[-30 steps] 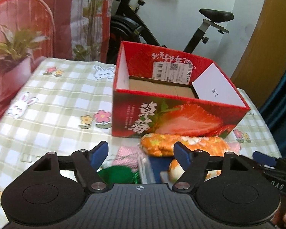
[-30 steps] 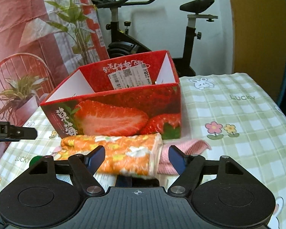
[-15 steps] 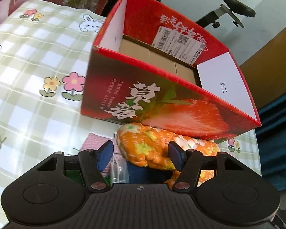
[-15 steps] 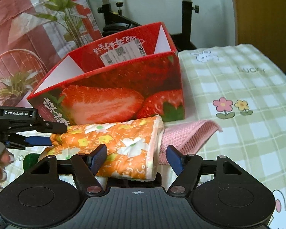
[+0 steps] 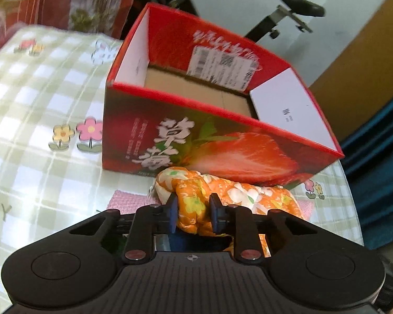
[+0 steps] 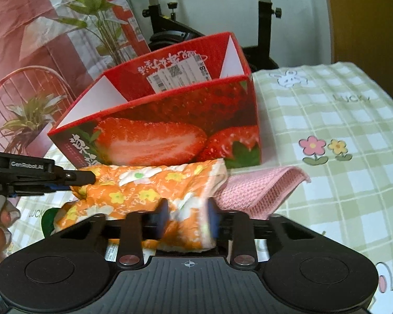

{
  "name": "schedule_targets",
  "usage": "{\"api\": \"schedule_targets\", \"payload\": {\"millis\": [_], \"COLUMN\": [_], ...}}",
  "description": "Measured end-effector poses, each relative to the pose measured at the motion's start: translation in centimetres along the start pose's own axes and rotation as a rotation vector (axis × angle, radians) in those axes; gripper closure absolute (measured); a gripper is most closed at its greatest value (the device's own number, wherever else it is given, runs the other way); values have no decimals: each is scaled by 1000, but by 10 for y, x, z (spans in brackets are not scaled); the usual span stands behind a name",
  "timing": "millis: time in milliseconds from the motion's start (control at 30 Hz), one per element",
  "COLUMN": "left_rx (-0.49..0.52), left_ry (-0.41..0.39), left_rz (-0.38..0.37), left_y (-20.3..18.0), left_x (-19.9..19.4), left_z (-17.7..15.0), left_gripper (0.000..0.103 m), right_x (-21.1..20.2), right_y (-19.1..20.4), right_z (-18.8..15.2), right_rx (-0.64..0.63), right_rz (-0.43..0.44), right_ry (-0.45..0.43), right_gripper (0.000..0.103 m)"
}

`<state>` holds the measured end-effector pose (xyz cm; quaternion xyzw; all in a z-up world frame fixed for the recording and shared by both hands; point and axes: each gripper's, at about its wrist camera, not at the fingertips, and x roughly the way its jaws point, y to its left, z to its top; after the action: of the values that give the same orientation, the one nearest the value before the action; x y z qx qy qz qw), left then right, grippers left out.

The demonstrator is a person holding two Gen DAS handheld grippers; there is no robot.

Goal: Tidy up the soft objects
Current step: 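Carry the orange cloth with both grippers into the red box and open them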

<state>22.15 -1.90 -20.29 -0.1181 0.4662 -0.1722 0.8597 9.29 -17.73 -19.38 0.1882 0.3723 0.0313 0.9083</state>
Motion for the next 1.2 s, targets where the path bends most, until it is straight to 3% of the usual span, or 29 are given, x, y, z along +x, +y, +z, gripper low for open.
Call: {"api": "schedule_targets", "payload": {"millis": [67, 167, 533, 700, 933, 1200], "left_rx": [29, 68, 132, 167, 207, 225], "left_ry": [-30, -69, -271, -346, -386, -380], "left_rz": [0, -4, -25, -23, -26, 11], "left_y": [-4, -10, -27, -42, -49, -48], "left_x": [-10, -26, -94, -105, -89, -46], "left_z": [-1, -3, -2, 12, 46, 96], "left_gripper": [78, 80, 80, 80, 80, 80], "right_x": [-7, -19, -73, -85, -66, 0], "right_y": [0, 1, 32, 39, 43, 33], "right_z": [0, -1, 24, 44, 79, 119], "right_rx": [-6, -16, -158, -198, -259, -254], "right_rz": [7, 32, 86, 90, 57, 6], "right_ry": [-13, -41, -225, -284, -319, -286], "right_gripper": [91, 93, 94, 94, 94, 94]}}
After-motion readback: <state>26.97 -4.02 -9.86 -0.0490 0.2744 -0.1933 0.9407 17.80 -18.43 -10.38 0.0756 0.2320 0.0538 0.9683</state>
